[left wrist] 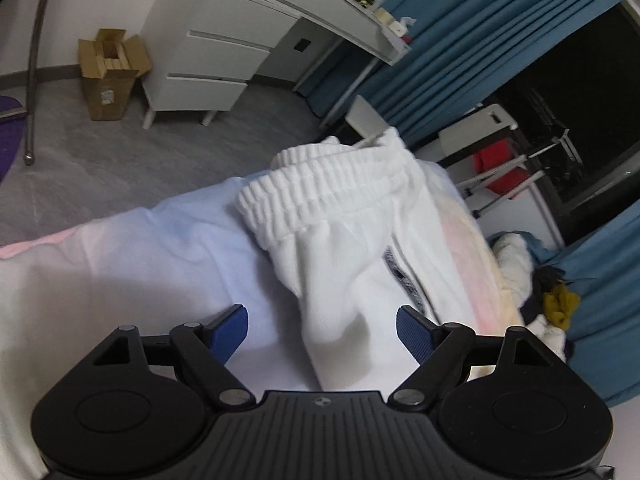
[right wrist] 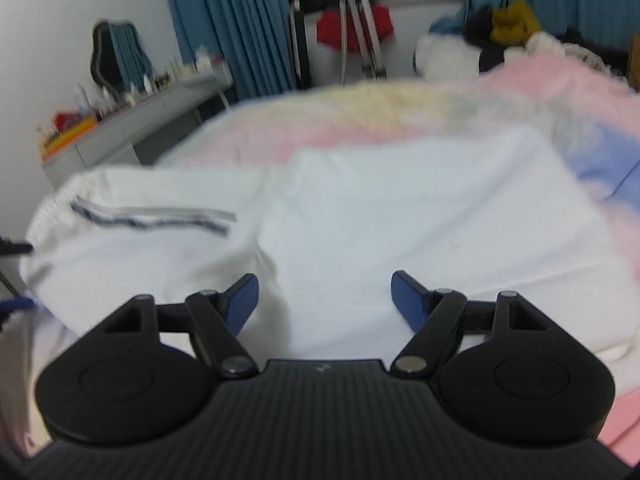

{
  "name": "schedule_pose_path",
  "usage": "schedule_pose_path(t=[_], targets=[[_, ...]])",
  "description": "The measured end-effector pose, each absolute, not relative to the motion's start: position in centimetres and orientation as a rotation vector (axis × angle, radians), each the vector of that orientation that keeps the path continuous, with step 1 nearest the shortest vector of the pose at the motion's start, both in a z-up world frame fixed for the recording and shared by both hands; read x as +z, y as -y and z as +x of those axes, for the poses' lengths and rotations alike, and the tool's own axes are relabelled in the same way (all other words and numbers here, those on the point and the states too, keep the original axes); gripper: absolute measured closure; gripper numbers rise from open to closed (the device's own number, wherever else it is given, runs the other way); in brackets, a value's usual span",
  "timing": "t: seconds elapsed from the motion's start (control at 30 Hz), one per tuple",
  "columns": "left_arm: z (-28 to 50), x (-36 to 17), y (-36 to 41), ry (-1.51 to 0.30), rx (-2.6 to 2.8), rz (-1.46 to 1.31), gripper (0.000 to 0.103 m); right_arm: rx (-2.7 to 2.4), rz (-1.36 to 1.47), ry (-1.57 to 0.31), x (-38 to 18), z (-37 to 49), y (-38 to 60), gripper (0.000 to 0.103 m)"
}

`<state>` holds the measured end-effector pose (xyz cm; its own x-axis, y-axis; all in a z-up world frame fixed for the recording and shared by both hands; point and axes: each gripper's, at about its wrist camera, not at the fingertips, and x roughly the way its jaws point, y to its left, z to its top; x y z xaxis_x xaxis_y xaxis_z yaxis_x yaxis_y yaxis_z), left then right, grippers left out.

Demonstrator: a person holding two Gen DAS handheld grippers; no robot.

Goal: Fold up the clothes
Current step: 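Grasp the elastic waistband with the left tool and lift it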

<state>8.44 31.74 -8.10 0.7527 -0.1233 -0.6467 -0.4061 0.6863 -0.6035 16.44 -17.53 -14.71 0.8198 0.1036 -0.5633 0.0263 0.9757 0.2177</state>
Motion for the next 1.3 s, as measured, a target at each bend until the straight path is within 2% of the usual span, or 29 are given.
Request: schedule_pose_path(t=[0.2,0.4,0.6,0.7,0.77,0.83,0.93,1.0,1.3], targets=[[10.7,-8.5,-31.9,-0.715,0.197,-0.793,0.02,0.015,0.139,-0.614,-15.7,16.6,15.9,0.026],[12.8,-9.6,-32.7,-0.691,0.218,-0.805,0.024,0.008,0.209,-0.63,-14.7,16.2,17.0,0.029],[14.3,-9.6,-32.3,-0.636,0.213,-0.734,0.041,-0.025,0.276,-0.649,-14.5,14.7,18.4,0.029],[15.1,-9.3,-31.9,-0.599,0.217,-0.721,0.044,-0.024,0.202,-0.672,-15.1,15.1,17.3,0.026],[15.6,-9.0,-31.9,-0.575,0.213,-0.738,0.052,-0.023,0.152,-0.686,-15.5,15.4,16.7,0.026],[16.3,-8.6,-31.6,-0.566,0.205,-0.738,0.068,-0.01,0.144,-0.693,-15.4,15.5,16.6,0.026],[16.2,-5.8,-29.6,-0.515,0.188,-0.628,0.078,0.015,0.241,-0.689,-14.4,15.3,18.1,0.029],[15.8,-3.3,-27.2,-0.461,0.17,-0.54,0.081,0.004,0.315,-0.68,-13.6,15.1,19.5,0.028],[15.1,7.7,-12.4,-0.278,-0.101,-0.456,0.083,-0.186,0.457,-0.581,-11.2,13.9,25.8,0.028]])
